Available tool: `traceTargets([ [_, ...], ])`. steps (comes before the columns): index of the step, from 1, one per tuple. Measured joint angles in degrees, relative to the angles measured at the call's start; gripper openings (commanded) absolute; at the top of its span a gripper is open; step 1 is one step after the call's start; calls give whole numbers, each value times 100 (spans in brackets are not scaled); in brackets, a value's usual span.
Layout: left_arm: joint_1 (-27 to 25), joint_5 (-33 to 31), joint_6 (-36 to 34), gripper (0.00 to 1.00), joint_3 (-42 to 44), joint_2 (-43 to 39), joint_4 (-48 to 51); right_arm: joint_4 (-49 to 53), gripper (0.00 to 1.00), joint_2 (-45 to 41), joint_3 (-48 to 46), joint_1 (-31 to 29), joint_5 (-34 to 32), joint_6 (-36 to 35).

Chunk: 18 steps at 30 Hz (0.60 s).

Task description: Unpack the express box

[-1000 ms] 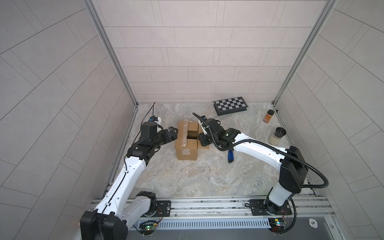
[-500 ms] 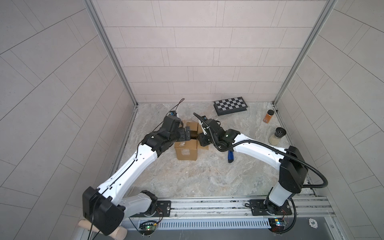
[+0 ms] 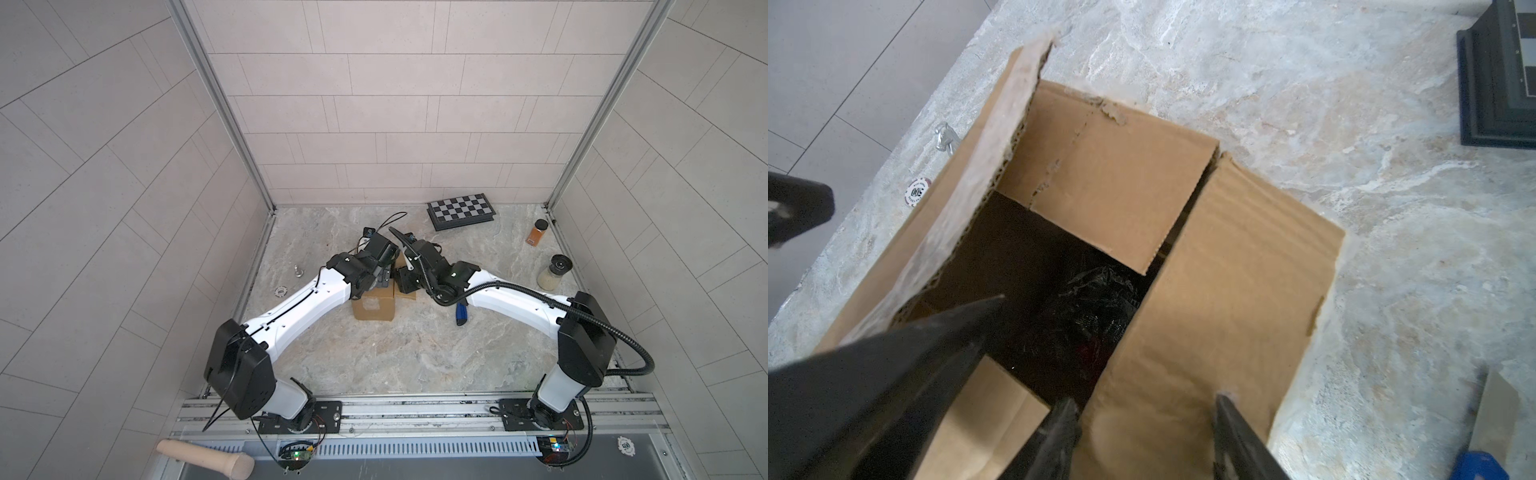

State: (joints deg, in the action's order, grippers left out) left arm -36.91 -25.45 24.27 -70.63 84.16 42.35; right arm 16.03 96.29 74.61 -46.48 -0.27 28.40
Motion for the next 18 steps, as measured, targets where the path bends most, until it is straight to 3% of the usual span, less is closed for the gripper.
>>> traceTargets([
  [3,94,-81,-72,77,-2,7,68,-59,55,-28,-52,0,0,15],
  [7,243,70,-186,47,-13,-15,44,-177,55,-28,-92,-2,37,44],
  [12,522,527,-358,0,155,-411,-302,-236,54,-31,-101,-13,94,52],
  [18,791,1362,-492,0,796,-1403,-866,-24,55,-42,-11,-15,79,-39],
])
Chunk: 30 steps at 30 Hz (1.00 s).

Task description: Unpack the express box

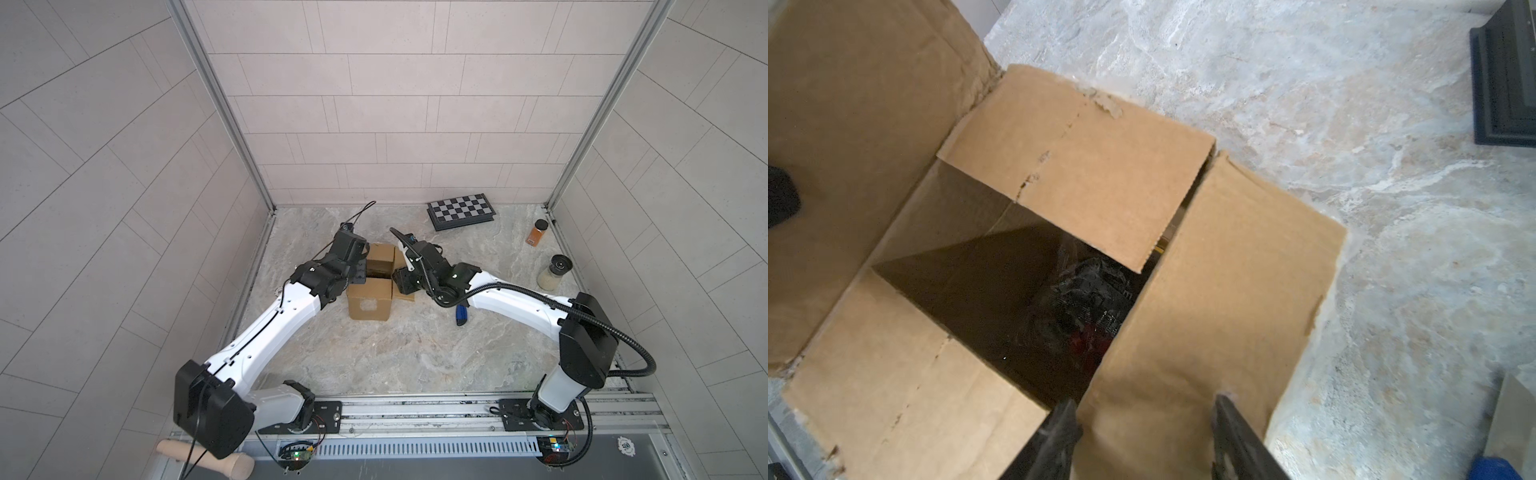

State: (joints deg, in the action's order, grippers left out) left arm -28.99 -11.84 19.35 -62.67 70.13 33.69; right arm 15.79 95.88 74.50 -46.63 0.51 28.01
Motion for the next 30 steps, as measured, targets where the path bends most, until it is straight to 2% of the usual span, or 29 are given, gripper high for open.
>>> traceTargets([
  [6,22,752,13,0,428,-446,-706,518,55,52,723,-114,-87,-280],
  [12,173,1552,262,0,857,-533,-1255,870,55,522,1631,-249,-181,-518],
  [21,334,2258,656,0,1344,-942,-1895,1327,57,968,1471,-249,-610,-695],
  [30,684,3040,1222,0,2046,-1080,-2918,1305,70,1558,1665,-236,-809,-562],
])
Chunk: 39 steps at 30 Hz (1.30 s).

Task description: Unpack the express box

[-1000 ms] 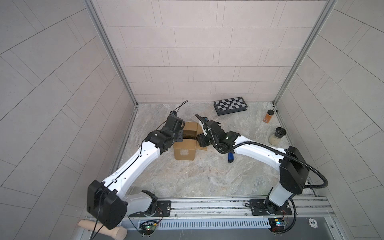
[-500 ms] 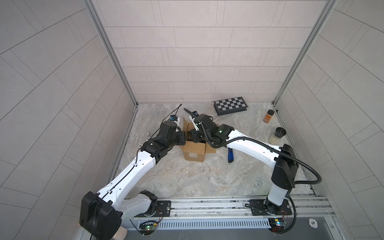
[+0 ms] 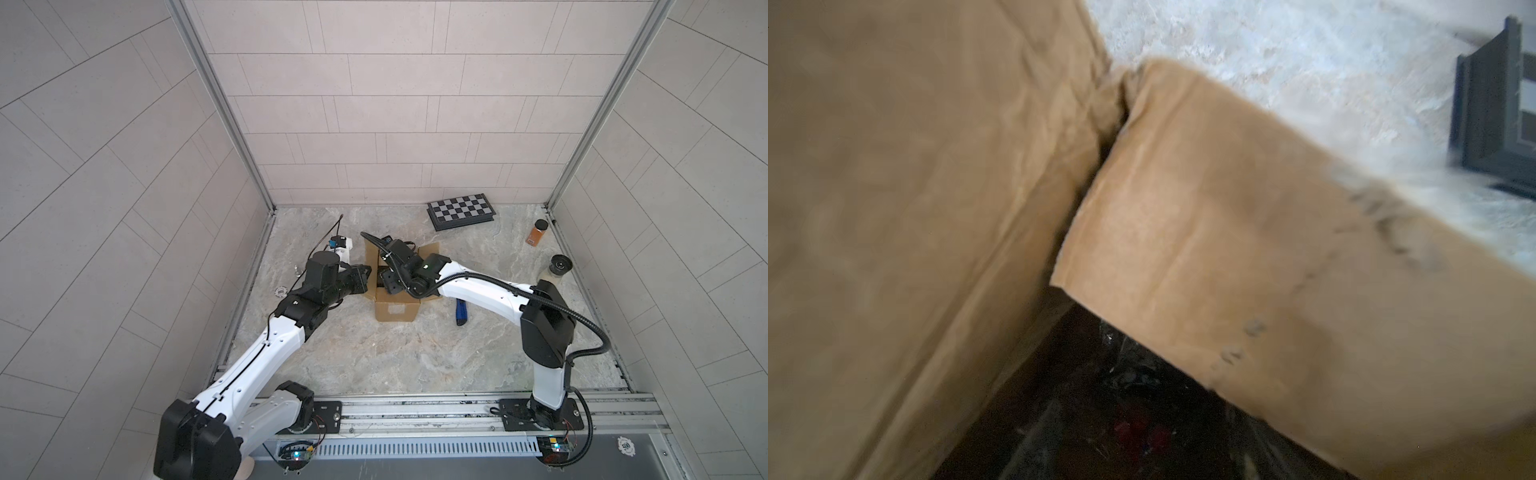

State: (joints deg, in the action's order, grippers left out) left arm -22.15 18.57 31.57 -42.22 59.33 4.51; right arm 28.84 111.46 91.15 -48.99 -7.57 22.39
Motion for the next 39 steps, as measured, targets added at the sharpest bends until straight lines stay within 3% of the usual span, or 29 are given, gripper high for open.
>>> traceTargets([
  [10,61,109,345,0,262,9,-389,74,69,942,470,87,-297,621],
  [15,81,68,428,0,295,9,-407,33,61,1150,632,50,-564,841],
  [18,81,52,492,0,308,9,-435,-57,44,1220,678,50,-546,962],
  [20,83,37,520,0,332,9,-476,-125,20,1233,678,52,-494,1010],
  [23,83,-15,531,0,339,7,-490,-223,1,1228,675,79,-315,1086],
  [31,26,-201,494,0,286,-164,-280,-555,0,719,295,199,527,1126],
  [39,0,-708,304,0,35,-166,363,-1027,0,-835,-20,170,1222,1123],
])
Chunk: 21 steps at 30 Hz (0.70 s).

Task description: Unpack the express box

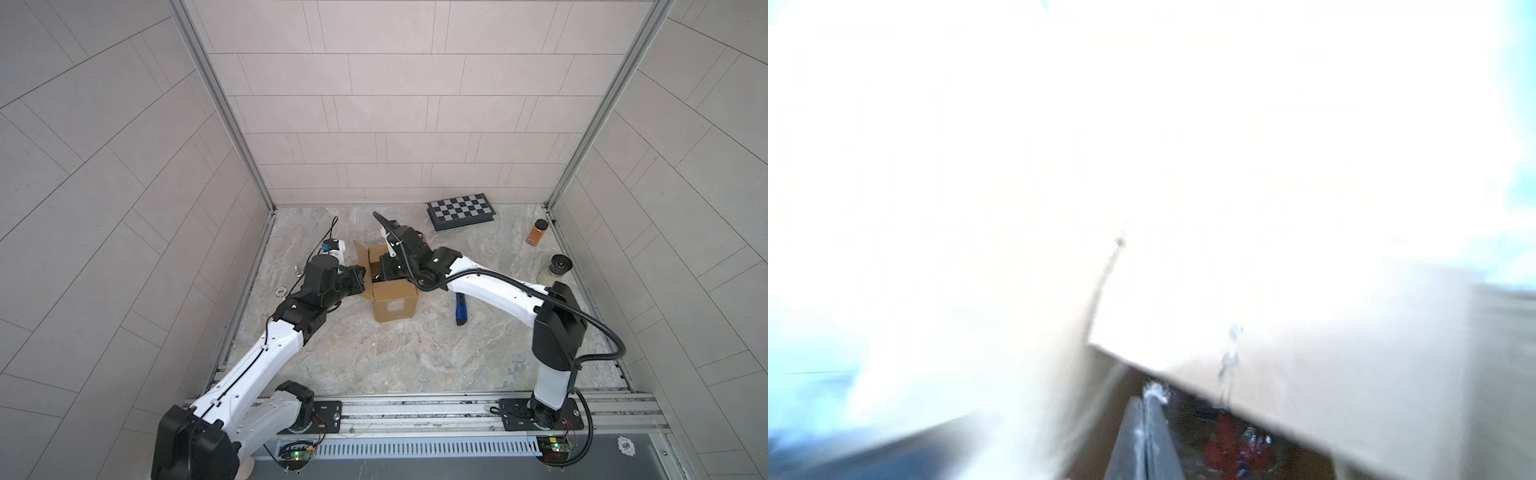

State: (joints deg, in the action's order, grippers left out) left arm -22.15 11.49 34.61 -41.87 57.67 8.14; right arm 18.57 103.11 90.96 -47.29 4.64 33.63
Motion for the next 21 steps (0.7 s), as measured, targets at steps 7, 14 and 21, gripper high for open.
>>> traceTargets([
  [7,0,-214,-59,0,-85,9,256,-575,0,-855,-317,-7,133,7],
  [14,0,-164,-94,0,-87,-26,243,33,22,-503,-127,-57,-2,-227],
  [21,0,284,-737,0,-129,-195,205,688,45,7,-317,-131,-302,-796],
])
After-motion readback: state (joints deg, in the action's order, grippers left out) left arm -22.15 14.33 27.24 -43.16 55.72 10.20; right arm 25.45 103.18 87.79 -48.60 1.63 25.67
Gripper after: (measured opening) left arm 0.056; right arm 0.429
